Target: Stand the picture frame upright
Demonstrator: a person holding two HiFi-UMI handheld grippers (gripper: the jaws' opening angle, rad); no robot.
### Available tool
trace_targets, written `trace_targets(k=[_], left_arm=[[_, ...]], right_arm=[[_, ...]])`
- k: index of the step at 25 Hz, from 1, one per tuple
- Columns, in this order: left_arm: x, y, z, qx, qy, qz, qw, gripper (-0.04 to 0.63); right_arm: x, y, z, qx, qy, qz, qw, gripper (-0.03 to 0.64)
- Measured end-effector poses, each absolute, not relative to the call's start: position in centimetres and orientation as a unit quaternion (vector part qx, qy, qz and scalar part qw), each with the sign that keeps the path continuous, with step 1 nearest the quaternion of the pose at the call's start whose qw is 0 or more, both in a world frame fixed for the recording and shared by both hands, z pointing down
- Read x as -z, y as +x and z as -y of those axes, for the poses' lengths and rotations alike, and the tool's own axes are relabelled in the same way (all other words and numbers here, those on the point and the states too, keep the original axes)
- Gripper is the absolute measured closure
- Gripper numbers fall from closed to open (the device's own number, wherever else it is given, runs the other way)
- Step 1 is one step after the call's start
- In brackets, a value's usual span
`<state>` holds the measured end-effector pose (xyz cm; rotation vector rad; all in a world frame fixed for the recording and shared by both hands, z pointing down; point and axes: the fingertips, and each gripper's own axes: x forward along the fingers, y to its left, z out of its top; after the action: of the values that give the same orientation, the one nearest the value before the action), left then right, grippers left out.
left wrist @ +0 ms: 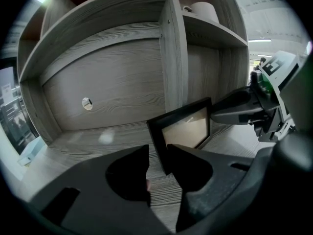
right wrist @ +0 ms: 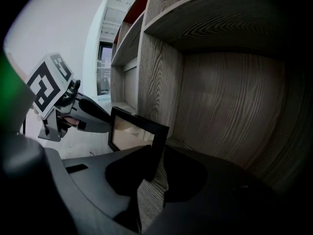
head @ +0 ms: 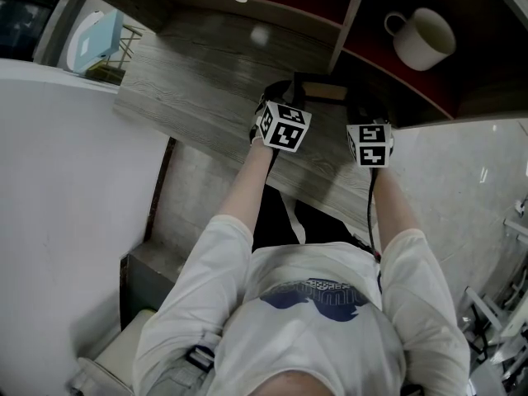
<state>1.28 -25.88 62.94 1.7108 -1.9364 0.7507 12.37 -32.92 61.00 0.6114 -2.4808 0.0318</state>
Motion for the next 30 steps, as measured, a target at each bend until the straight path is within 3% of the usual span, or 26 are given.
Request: trace_targets(k=[11,30], left_arm=[[-63.5,1.2,25.2,-0.282,0.614,0.701,0.229,0.48],[-53.5,4.0,16.9,-0.195,0.574,0.771,0.197,0.48]], right_arm=[[-60.8,12.9,32.5,-0.029,0.219,0.936,0.273,0.494],[-51.9,17.0,27.3,-0.062,0.259,0.944,0.192,0.532]])
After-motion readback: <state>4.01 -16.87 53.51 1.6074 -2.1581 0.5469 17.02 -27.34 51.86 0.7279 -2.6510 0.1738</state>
